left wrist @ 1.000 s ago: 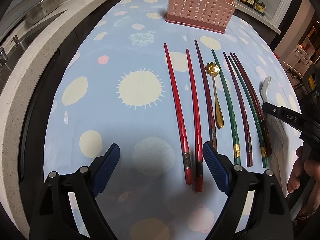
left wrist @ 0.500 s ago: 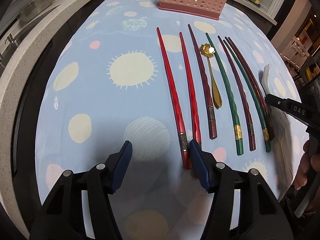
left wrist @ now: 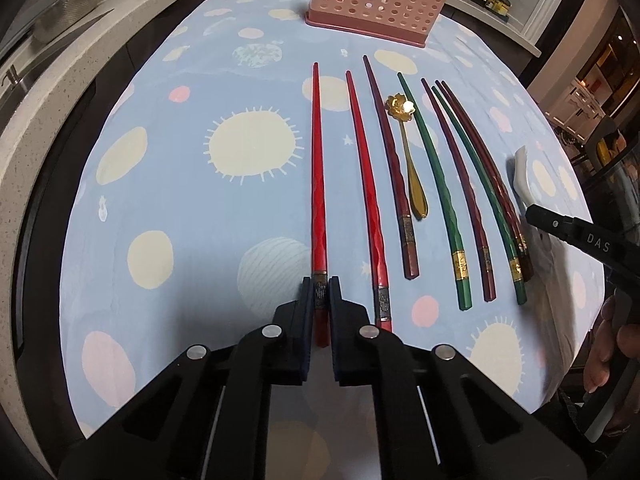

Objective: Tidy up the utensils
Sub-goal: 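Grasp a red chopstick with the left tool while the right tool grasps the white ceramic spoon, then lift the red chopstick with the left tool while the right tool lifts the spoon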

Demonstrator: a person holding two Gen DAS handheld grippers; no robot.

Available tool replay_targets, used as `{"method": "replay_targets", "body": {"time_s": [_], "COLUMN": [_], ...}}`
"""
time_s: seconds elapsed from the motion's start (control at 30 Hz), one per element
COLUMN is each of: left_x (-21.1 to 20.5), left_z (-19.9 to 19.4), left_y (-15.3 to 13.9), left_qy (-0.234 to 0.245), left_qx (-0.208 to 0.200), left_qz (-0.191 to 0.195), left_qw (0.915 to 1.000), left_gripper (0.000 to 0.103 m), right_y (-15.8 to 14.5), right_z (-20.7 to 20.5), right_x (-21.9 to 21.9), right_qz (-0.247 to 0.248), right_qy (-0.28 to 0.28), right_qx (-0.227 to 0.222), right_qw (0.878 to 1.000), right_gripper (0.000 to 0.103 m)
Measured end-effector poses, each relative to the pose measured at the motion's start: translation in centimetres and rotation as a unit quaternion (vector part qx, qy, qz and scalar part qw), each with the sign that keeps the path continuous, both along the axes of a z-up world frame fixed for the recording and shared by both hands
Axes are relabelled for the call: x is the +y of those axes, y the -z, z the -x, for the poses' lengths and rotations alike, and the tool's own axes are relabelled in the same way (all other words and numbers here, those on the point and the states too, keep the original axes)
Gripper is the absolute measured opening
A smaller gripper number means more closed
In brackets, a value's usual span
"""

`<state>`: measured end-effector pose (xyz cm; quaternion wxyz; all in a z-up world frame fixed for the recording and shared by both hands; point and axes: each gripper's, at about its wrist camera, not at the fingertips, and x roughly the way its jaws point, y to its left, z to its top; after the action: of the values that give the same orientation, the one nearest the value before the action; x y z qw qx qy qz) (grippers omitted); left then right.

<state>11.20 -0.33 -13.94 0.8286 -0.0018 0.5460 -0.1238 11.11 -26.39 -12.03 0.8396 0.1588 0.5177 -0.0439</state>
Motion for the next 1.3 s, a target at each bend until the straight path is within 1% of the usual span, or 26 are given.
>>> {"method": "replay_targets", "body": {"time_s": [0.17,0.3,0.47,0.67,0.9,1.0,1.17,1.3], "left_x": [0.3,0.2,0.1,0.3,0.5,0.5,0.9,0.9], "left_z": [0.4,0.4,0.5,1.0,1.3,1.2,1.1,1.0], "left_y": [-1.3,-2.1,-1.1,-0.3,-0.2,0.2,0.4,0.4], "left_qy": [-0.001,0.002,0.003,0.001,-0.001,-0.004,-0.011,-0.007], "left_qx": [-0.016,-0.026,-0.012,0.003,0.010,0.017,0.020,0.019], "left_qz": [0.006,0.008,0.005,0.002,0.002,0.007,0.021,0.029], "left_qw": [0.9999,0.9996,0.9999,1.0000,1.0000,0.9998,0.9995,0.9994], "left_gripper": [0.007,0.007,0.007,0.007,0.008,0.008,0.008,0.007], "right_y": [-0.9,-0.4,0.9,0.6,0.3,0.8,0.9,0.8], "right_z": [0.7,0.8,2.0,3.7,4.3,4.2,4.3,4.3], "right_x": [-0.2,-0.2,-0.3,0.1,0.8,0.6,0.3,0.3], "right_qz": [0.003,0.012,0.006,0.017,0.037,0.033,0.021,0.018], "right_qy": [-0.001,-0.005,-0.007,-0.014,-0.029,-0.027,-0.022,-0.020], "right_qx": [-0.007,0.000,0.017,0.015,0.012,0.017,0.016,0.013], "right_qw": [1.000,1.000,1.000,1.000,0.999,0.999,0.999,1.000], "right_gripper": [0.011,0.011,0.012,0.013,0.013,0.012,0.011,0.011]}}
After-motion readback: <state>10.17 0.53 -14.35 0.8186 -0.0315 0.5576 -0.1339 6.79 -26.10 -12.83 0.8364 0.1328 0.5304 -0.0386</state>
